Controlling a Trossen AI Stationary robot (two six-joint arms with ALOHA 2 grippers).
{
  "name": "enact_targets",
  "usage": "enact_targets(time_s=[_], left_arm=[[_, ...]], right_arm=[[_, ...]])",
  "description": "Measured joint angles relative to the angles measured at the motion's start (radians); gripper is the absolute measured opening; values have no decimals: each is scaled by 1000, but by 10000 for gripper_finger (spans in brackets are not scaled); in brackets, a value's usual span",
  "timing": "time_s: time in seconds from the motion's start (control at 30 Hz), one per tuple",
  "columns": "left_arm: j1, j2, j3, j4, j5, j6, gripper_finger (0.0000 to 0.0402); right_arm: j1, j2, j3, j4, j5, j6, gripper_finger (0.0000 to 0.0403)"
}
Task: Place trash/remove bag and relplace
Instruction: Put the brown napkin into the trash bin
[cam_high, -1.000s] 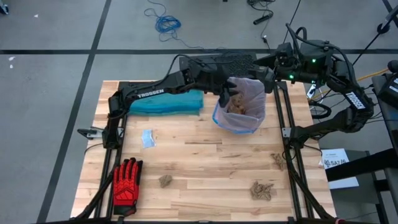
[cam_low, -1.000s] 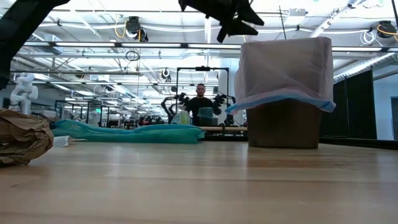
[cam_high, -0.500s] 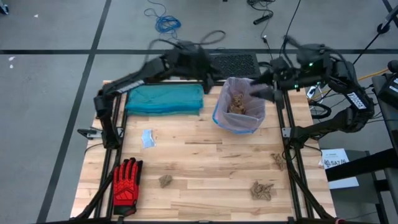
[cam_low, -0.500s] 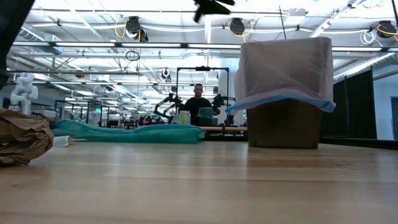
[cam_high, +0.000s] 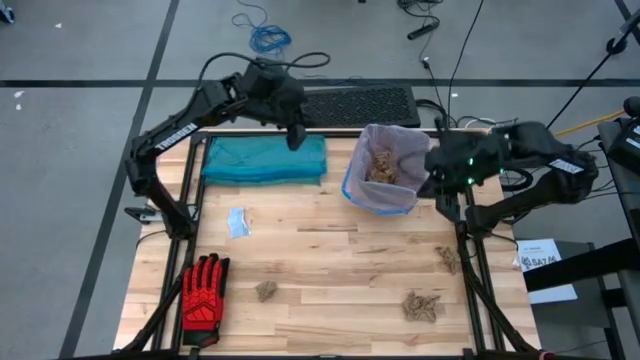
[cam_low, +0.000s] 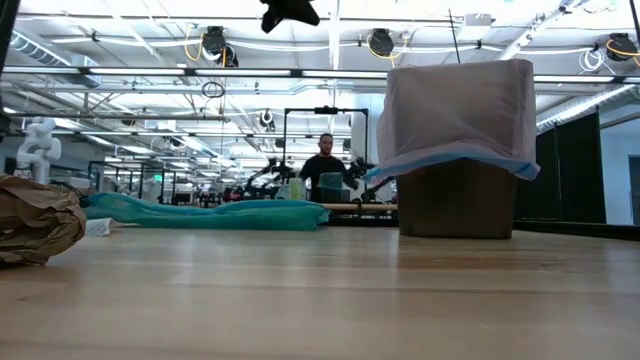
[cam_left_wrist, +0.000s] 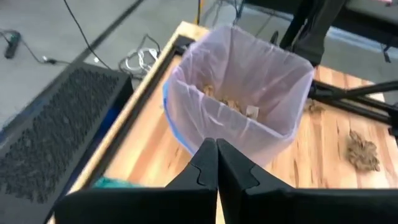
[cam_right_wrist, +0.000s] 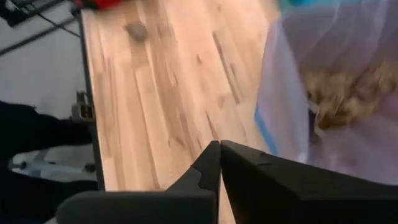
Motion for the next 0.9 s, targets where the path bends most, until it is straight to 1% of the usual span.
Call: enact_targets(time_s=[0.1,0.17,0.3,0.43,0.57,0.7,0.73,0.8,0.9], left_arm=[[16,-51,-78,69,1,-25,1],[23,-86,-141,151,16,-52,1],[37,-163,-275,293,80,-119,1],[43,-236,-378,351,93,-164,1],[43,-295,-438,356,90,-184,0],[44,-338,-463,354,82,-191,0],[44,-343,-464,354,75,-200,0],[44,-348,-464,352,71,-211,0],[44,-351,-464,348,67,-219,0]], right_arm=[[85,-63,-141,42,35,107,1],[142,-117,-251,92,45,189,0],[273,-227,-487,215,52,410,0],[407,-286,-680,270,64,625,0],[514,-279,-840,271,42,812,0],[580,-247,-963,276,16,976,12],[589,-234,-981,277,9,997,19],[603,-196,-969,291,24,1018,36],[607,-139,-972,276,29,1036,71]])
